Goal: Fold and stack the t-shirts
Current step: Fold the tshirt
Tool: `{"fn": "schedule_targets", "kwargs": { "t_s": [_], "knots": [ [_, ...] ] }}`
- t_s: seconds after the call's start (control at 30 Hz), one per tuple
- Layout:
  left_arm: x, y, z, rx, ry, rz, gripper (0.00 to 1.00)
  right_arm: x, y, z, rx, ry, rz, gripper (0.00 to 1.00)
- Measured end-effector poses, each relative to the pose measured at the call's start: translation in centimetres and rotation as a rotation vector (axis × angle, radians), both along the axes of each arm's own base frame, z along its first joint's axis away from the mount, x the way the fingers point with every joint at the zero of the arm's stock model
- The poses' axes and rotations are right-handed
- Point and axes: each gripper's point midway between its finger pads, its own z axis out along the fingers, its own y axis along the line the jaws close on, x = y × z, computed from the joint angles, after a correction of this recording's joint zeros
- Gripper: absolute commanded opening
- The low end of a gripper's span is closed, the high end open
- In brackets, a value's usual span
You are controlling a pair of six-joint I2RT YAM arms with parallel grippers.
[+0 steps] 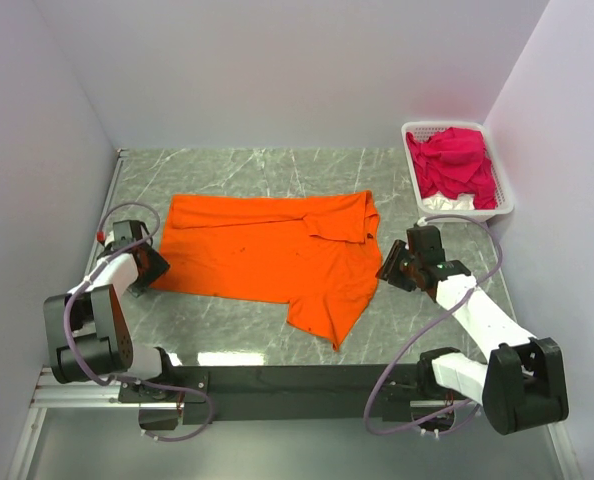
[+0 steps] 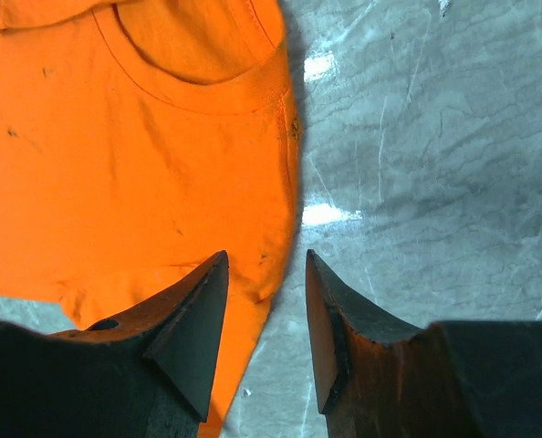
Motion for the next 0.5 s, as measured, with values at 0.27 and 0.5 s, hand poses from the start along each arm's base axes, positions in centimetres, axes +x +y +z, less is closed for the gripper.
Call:
{"fn": "schedule_targets", "kwargs": {
  "t_s": [0.27,0.5],
  "knots": [
    [0.3,0.3,-0.2,0.011,0.015,-0.008,0.28,-0.5,0.1,-1.7,-0.007,0.069,0.008,0.46],
    [0.2,-0.4,-0.2,0.001,0.021,-0.034,0.01,-1.5,0.9,-3.5,-0.008,0.149,0.046,0.46]
  ]
}}
